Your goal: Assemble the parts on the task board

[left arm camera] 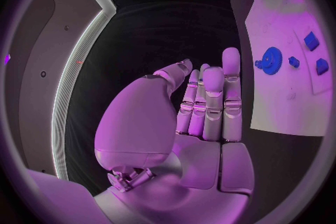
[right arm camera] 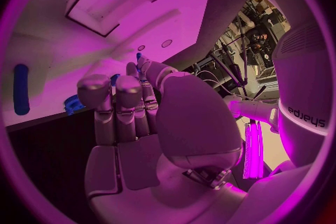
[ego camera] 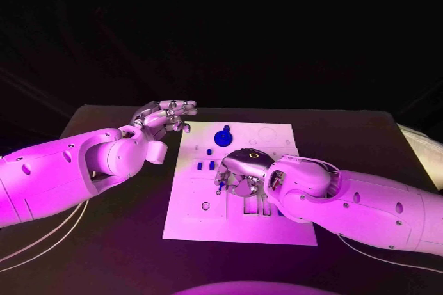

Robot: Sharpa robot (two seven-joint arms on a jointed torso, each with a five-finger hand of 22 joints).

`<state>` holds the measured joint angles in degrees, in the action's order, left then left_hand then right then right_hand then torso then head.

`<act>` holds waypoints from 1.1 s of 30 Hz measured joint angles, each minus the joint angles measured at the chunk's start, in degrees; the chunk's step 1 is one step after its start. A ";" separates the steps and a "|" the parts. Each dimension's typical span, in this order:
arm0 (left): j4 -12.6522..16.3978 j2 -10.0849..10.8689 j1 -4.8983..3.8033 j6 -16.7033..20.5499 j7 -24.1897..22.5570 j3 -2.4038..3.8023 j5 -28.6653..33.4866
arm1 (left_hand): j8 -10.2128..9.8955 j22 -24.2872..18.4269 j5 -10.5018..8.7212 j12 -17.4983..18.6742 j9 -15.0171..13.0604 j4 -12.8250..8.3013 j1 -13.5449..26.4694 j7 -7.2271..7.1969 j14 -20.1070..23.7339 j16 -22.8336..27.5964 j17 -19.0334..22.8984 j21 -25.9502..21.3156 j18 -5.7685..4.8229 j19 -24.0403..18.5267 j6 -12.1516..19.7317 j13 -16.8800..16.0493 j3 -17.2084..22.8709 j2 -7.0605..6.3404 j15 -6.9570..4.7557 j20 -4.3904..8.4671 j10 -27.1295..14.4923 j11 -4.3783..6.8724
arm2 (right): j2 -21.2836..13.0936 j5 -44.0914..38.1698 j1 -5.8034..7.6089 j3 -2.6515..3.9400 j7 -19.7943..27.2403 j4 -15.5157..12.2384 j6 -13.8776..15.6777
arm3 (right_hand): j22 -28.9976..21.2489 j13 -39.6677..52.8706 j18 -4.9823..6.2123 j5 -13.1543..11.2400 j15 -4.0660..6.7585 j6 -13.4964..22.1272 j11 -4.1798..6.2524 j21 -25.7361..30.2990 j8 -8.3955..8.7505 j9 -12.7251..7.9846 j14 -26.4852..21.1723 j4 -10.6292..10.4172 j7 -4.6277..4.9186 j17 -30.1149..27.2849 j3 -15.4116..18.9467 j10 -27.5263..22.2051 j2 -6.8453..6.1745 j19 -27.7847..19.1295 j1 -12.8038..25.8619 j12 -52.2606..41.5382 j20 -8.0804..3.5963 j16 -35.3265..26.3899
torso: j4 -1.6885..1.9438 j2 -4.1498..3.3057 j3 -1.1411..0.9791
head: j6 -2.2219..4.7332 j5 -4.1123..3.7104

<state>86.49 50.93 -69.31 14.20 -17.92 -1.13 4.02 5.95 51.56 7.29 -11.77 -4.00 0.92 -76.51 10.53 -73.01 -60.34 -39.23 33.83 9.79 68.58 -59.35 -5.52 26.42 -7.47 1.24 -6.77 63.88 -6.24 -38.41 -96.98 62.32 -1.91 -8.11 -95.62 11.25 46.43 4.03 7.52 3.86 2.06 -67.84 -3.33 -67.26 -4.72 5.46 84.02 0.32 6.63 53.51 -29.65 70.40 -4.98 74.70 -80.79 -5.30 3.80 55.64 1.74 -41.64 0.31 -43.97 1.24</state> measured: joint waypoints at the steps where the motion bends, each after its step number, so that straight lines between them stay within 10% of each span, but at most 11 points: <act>1: 0.00 -0.01 0.00 -0.03 0.02 0.00 0.00 | 0.00 0.00 0.00 0.00 0.00 0.00 0.00 0.00 0.00 0.00 0.00 0.00 0.00 0.00 0.00 0.00 0.00 0.00 0.00 0.00 0.00 0.00 | 0.08 -0.09 -0.02 -0.01 -0.01 0.05 -0.06 | 0.00 0.00 0.00 -0.01 0.00 0.00 0.00 0.00 0.09 0.01 0.00 0.00 0.00 0.00 0.00 0.00 -0.02 0.00 0.02 0.00 0.00 0.00 | 0.00 0.00 0.00 | -0.01 0.02; 33: -0.05 -0.13 0.02 -0.65 0.58 -0.03 -0.08 | 0.00 -0.10 0.23 0.00 0.00 0.00 0.00 0.00 0.00 0.00 0.18 0.01 0.00 0.00 0.00 0.02 0.00 0.00 0.00 0.00 -0.41 0.00 | 2.03 -2.99 -0.65 -0.19 -0.22 1.34 -2.36 | 0.11 -0.03 0.00 -0.23 0.00 -0.11 -0.03 0.00 0.28 0.01 0.00 0.17 0.13 0.25 -0.16 -0.01 -0.40 0.00 0.35 0.22 0.00 0.27 | -0.05 0.01 -0.01 | -0.54 0.41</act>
<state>86.45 50.81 -69.29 13.55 -17.34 -1.16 3.94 5.95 51.46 7.52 -11.77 -4.01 0.92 -76.51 10.52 -73.01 -60.34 -39.05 33.83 9.78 68.58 -59.35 -5.51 26.42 -7.47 1.24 -6.77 63.47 -6.23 -36.37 -99.96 61.68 -2.11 -8.33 -94.28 8.89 46.54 4.00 7.52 3.62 2.06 -67.96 -3.36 -67.26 -4.44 5.48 84.02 0.50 6.76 53.76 -29.81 70.39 -5.38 74.70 -80.44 -5.08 3.81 55.91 1.69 -41.63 0.30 -44.51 1.64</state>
